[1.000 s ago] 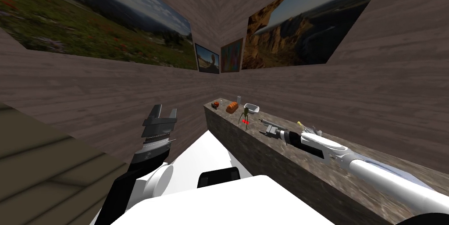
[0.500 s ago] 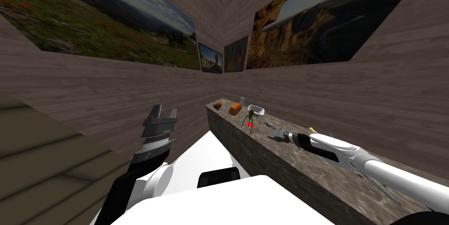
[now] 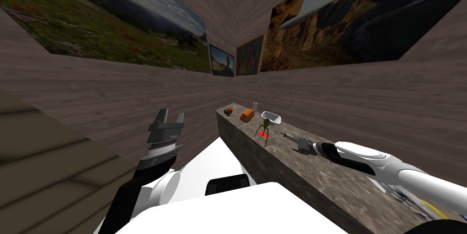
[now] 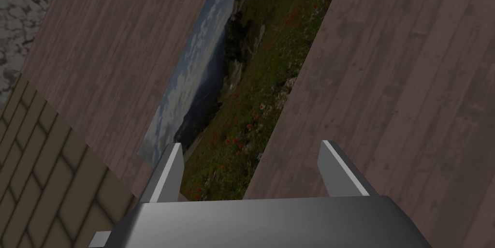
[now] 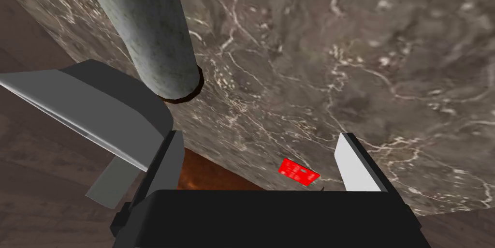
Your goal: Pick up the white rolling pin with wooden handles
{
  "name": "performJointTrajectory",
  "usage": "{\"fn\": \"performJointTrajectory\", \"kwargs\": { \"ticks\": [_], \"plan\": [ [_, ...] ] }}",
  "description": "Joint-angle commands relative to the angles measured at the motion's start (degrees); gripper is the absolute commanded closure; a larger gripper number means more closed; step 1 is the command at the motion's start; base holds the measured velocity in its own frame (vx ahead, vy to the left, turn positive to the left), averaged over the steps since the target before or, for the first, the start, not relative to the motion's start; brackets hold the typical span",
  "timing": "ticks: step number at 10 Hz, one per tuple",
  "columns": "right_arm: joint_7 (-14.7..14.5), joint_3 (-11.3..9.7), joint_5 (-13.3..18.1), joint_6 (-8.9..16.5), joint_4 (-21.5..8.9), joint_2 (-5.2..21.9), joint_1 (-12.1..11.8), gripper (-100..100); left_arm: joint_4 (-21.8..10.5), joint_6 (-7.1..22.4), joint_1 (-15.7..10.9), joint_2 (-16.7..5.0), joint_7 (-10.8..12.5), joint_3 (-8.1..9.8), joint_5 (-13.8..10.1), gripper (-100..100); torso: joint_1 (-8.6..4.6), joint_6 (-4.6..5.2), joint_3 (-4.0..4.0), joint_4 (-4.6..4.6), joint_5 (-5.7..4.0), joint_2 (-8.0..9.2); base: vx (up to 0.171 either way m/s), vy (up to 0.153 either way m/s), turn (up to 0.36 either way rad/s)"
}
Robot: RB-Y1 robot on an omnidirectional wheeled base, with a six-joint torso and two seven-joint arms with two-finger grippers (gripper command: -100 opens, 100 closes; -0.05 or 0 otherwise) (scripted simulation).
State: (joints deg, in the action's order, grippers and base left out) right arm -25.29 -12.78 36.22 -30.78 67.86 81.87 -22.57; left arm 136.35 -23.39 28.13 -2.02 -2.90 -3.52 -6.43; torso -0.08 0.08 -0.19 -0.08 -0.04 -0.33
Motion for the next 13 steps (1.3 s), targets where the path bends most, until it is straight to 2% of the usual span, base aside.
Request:
{"fn": "performJointTrajectory", "kwargs": {
  "ticks": [1,2,3,4,6,9,10,11,12,13],
  "plan": [
    [-1.22,-0.11,1.1,0.96,-1.59,1.12,-2.11,-100,0.0,0.0,0.0,0.0,0.0,0.0,0.0,0,0.0,0.0,0.0,0.0,0.0,0.0,0.083,-0.004,0.059],
    [-1.22,-0.11,1.1,0.96,-1.59,1.12,-2.11,-100,0.0,0.0,0.0,0.0,0.0,0.0,0.0,0,0.02,-0.02,0.03,0.01,0.01,0.04,0.057,-0.005,0.041],
    [-2.69,-1.67,3.41,1.36,-4.95,2.48,-3.37,-100,0.0,0.0,0.0,0.0,0.0,0.0,0.0,0,0.04,0.01,0.08,0.03,0.01,0.15,0.084,-0.003,0.139],
    [-3.33,-2.41,4.45,1.51,-6.82,3.05,-3.97,-100,0.0,0.0,-0.01,0.0,0.0,0.0,0.0,0,0.03,-0.02,0.06,0.03,0.03,0.09,0.123,-0.018,0.139],
    [-3.33,-2.41,4.45,1.51,-7.12,3.05,-3.97,-100,0.0,0.0,0.0,0.0,0.0,0.0,0.0,0,0.0,0.0,0.01,0.01,0.0,0.02,0.07,-0.015,0.007],
    [-4.84,-4.36,6.97,1.7,-11.01,4.37,-5.5,-100,0.0,0.0,-0.01,0.0,0.0,0.0,0.0,0,0.05,-0.01,0.11,0.05,0.02,0.18,0.054,-0.007,0.075],
    [-4.84,-4.36,6.97,1.7,-11.01,4.37,-5.5,-100,0.0,0.0,-0.01,0.0,0.0,0.0,0.0,0,0.04,0.0,0.1,0.04,0.01,0.17,0.043,-0.011,0.017],
    [-5.45,-5.34,8.03,1.66,-12.51,4.89,-6.24,-100,0.0,0.0,0.0,0.0,0.0,0.0,0.0,0,0.04,0.01,0.13,0.05,0.01,0.22,0.048,-0.004,0.067],
    [-5.66,-4.95,7.71,1.07,-12.92,4.07,-5.07,-100,0.0,0.0,-0.01,0.0,0.0,0.0,0.0,0,0.05,-0.01,0.13,0.06,0.01,0.21,0.025,-0.003,0.018],
    [-5.78,-5.09,7.85,0.9,-13.19,4.08,-4.99,0,0.0,0.0,-0.01,0.0,0.0,0.0,0.0,0,0.07,0.01,0.16,0.07,0.01,0.28,0.0,0.0,0.0]
  ]
}}
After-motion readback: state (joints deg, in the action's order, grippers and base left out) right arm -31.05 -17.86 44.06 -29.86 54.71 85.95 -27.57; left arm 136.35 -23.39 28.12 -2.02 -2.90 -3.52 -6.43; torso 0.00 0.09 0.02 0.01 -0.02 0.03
